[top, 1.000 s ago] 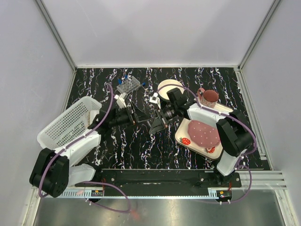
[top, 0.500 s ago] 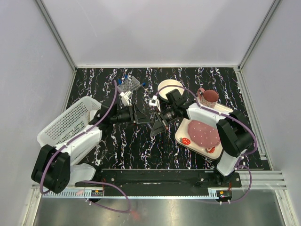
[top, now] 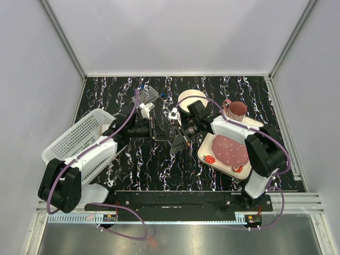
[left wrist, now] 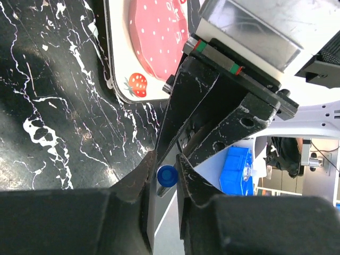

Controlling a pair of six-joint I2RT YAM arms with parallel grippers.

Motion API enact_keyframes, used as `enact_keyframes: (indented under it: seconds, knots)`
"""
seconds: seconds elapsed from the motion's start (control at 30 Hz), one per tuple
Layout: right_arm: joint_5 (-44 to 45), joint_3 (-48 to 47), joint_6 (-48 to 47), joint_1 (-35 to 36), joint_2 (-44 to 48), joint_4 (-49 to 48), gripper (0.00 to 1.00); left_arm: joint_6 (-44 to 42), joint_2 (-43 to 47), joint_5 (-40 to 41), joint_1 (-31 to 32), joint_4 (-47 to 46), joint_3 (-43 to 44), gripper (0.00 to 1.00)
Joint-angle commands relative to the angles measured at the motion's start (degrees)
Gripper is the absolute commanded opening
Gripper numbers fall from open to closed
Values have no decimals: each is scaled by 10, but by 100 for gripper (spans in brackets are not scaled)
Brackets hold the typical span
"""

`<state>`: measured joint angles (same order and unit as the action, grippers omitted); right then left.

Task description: Organize the chemistry lab equipment

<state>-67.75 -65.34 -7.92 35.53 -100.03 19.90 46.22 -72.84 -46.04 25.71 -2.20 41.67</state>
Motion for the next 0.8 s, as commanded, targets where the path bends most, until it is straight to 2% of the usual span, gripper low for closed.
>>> enact_keyframes:
  seconds: [0.0,0.07,0.13,0.17,0.23,0.27,0.33,0.37,0.53,0.67,0.77]
  knots:
    - [3,-26,-17,4,12,0,10,-24,-5,-23,3,10,34,11]
    - [8,-29,-18,4,11,7,12,-37,-5,-11,3,20,40,7]
    - [15,-40,-31,4,10,31,28,-46,-3,2,-2,55,52,6]
    - [26,-46,-40,3,11,44,48,-59,-1,17,-7,67,56,6]
    - [52,-67,-80,2,16,88,64,-76,2,39,-27,114,73,5]
    - [90,-73,-91,1,25,100,76,-100,2,77,-36,133,82,6]
    - [131,-82,-122,-3,37,120,84,-132,-1,129,-63,202,116,6]
    - [174,-81,-128,-8,50,123,89,-160,-5,185,-71,220,129,6]
    - [217,-74,-138,-40,71,124,94,-221,-76,304,-104,250,233,6]
    - [218,-73,-142,-42,77,128,94,-277,-169,397,-105,242,350,6]
    - [220,-75,-147,-42,78,132,94,-310,-231,457,-105,212,404,6]
